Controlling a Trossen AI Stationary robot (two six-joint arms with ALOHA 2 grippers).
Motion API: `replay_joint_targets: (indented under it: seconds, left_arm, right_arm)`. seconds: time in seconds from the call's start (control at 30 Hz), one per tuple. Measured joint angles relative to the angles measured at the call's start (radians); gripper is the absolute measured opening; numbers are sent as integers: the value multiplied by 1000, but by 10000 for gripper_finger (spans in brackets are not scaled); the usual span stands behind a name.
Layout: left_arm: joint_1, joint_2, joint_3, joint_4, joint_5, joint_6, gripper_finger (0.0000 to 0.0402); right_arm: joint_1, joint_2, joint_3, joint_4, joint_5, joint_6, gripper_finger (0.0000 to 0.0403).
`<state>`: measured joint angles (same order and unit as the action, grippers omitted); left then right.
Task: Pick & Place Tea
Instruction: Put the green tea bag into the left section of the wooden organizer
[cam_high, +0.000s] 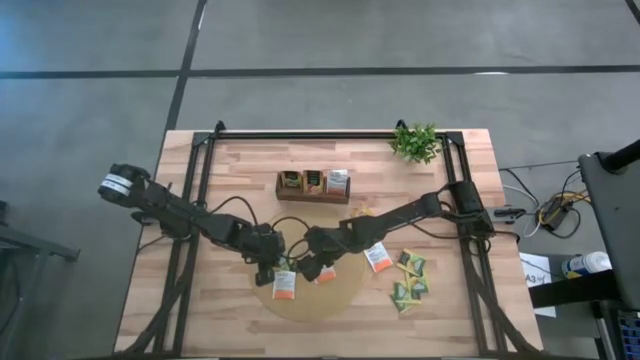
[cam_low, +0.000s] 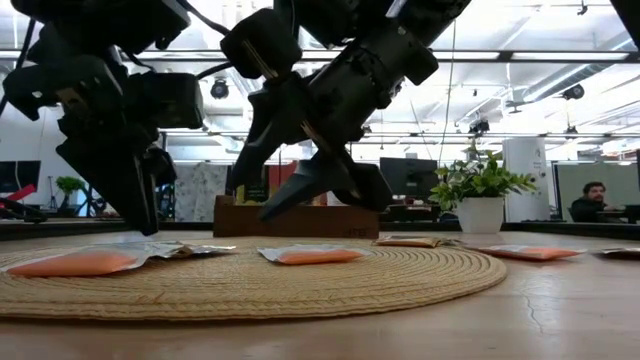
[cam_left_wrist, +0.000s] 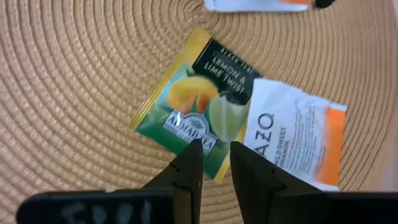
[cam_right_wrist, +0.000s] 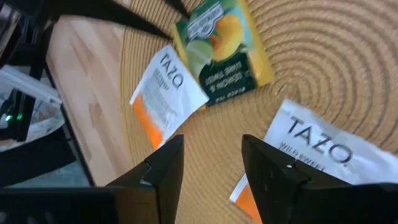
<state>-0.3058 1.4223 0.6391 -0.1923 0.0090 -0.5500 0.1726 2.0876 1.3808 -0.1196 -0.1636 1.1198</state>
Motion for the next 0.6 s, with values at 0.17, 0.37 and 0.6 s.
replay_joint_targets:
  seconds: [0.17,0.37,0.6]
  left_arm:
    - [0,0,-10,14,0,-28,76]
    - [0,2,-42,22,8,-56,76]
    - [-1,2,-88,101,16,-107,76]
  right_arm:
    - [-1,0,0,0,36,3,162]
    - [0,12,0,4,36,7,164]
    - [0,66,3,46,33,74,164]
